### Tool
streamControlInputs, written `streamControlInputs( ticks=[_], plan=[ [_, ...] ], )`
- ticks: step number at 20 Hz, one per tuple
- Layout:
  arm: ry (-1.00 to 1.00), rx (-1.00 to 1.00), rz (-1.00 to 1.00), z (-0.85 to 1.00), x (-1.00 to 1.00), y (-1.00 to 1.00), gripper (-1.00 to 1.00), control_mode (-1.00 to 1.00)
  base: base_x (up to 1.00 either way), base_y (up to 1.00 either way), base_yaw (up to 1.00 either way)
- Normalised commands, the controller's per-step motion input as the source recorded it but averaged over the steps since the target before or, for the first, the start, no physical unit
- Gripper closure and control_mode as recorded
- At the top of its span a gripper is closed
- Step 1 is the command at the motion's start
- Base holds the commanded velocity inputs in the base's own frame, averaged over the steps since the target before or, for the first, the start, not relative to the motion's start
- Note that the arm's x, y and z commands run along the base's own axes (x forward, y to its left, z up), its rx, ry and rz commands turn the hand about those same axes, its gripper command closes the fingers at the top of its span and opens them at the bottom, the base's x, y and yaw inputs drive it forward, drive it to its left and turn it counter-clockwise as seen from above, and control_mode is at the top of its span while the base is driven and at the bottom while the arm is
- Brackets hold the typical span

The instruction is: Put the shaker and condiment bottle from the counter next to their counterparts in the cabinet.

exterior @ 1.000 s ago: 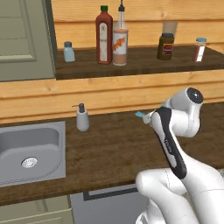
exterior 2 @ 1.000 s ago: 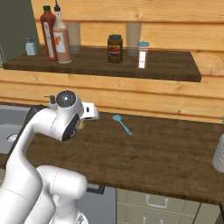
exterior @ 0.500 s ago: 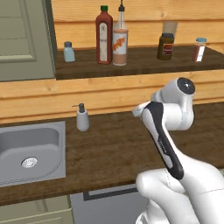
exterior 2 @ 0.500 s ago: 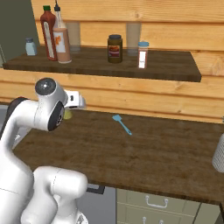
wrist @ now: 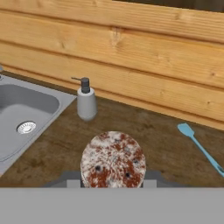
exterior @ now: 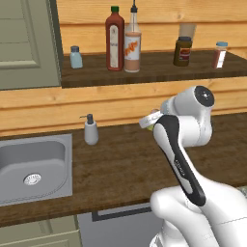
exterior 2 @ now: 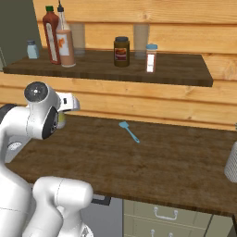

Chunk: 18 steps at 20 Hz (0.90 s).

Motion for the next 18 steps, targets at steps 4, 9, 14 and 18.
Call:
streamControlInputs(
  ticks=[4, 9, 14, 18],
  plan=[
    [-0.02, 0.0, 0.08, 0.35, -0.07, 0.42, 1.0, -1.0, 0.0, 0.0, 0.0],
    [0.0, 0.0, 0.03, 0.41, -0.02, 0.48, 1.0, -1.0, 0.0, 0.0, 0.0],
    [0.0, 0.0, 0.05, 0.41, 0.0, 0.39, 1.0, -1.0, 0.0, 0.0, 0.0],
    [0.0, 0.04, 0.06, 0.34, -0.02, 0.22, 1.0, -1.0, 0.0, 0.0, 0.0]
  ],
)
